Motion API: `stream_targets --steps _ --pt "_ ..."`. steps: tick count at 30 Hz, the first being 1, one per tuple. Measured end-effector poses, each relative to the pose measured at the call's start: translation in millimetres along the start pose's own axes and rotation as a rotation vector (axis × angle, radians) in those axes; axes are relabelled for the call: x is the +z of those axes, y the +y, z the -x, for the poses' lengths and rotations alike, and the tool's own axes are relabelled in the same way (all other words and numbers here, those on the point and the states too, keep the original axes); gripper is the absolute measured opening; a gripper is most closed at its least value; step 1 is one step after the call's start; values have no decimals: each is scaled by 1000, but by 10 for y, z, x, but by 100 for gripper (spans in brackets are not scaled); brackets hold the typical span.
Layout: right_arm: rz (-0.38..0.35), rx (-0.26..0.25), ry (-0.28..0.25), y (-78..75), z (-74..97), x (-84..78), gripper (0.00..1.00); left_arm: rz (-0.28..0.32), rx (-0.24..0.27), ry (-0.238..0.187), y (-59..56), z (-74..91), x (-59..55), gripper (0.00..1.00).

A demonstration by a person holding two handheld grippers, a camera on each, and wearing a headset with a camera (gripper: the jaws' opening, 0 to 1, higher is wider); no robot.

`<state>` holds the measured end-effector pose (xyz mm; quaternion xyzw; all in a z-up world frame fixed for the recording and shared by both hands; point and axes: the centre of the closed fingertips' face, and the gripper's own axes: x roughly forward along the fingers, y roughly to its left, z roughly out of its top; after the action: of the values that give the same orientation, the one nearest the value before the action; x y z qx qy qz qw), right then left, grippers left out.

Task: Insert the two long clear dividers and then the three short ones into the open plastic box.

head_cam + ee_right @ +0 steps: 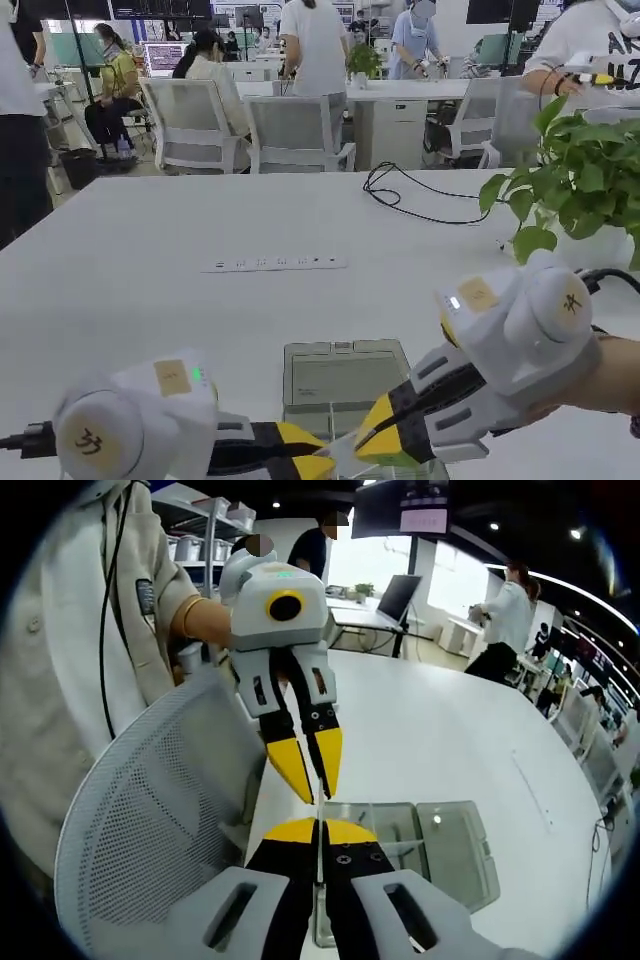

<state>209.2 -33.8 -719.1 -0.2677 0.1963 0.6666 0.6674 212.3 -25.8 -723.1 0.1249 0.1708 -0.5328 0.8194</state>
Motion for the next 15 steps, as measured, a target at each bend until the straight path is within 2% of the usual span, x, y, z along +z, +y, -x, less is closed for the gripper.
stream_targets --steps 5,15 --pt "-23 -50 17 -106 39 -35 2 27 22 -13 12 6 -5 14" --pt "-67 -122 95 -321 105 -204 2 69 71 -32 42 17 -55 36"
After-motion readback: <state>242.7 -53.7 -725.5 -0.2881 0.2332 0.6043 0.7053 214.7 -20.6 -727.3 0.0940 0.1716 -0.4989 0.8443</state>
